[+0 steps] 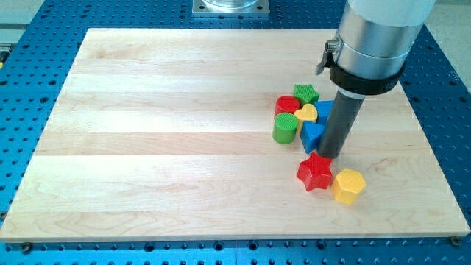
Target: Place the hexagon into the group of blocks
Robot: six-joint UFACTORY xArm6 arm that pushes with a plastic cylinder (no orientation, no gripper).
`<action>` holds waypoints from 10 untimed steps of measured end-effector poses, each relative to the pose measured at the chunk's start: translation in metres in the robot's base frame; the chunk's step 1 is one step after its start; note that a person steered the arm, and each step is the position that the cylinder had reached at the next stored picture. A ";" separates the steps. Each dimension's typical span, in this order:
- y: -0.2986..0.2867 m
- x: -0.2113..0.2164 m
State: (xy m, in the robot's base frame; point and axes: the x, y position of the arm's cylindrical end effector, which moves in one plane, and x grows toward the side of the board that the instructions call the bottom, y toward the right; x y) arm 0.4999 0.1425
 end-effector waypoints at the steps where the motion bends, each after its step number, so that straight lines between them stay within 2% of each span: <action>1: -0.006 -0.003; 2: 0.021 0.013; 3: 0.077 0.069; 4: 0.032 0.101; 5: -0.025 0.099; 6: -0.022 0.079; 7: 0.004 0.081; 8: 0.022 0.057; 9: 0.044 0.057; 10: 0.060 0.080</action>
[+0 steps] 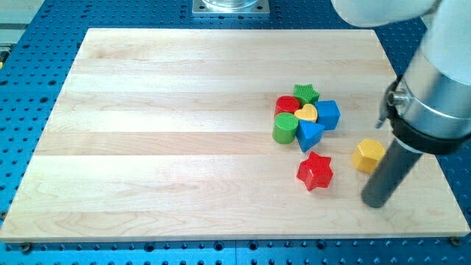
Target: Place the hexagon into the group of blocks
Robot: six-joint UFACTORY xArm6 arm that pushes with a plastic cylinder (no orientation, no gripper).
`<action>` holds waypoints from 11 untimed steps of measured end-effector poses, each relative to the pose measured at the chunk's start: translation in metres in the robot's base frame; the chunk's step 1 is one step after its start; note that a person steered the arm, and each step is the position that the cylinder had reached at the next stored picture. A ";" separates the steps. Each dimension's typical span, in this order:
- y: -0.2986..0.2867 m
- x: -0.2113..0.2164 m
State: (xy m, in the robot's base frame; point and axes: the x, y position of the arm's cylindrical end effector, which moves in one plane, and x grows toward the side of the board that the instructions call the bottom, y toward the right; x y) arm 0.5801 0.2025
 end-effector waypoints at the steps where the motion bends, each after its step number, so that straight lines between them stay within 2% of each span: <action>1: 0.021 -0.021; 3: -0.007 -0.059; 4: -0.011 -0.039; 7: -0.032 -0.075; 8: 0.006 -0.060; 9: 0.019 -0.077; 11: -0.003 -0.094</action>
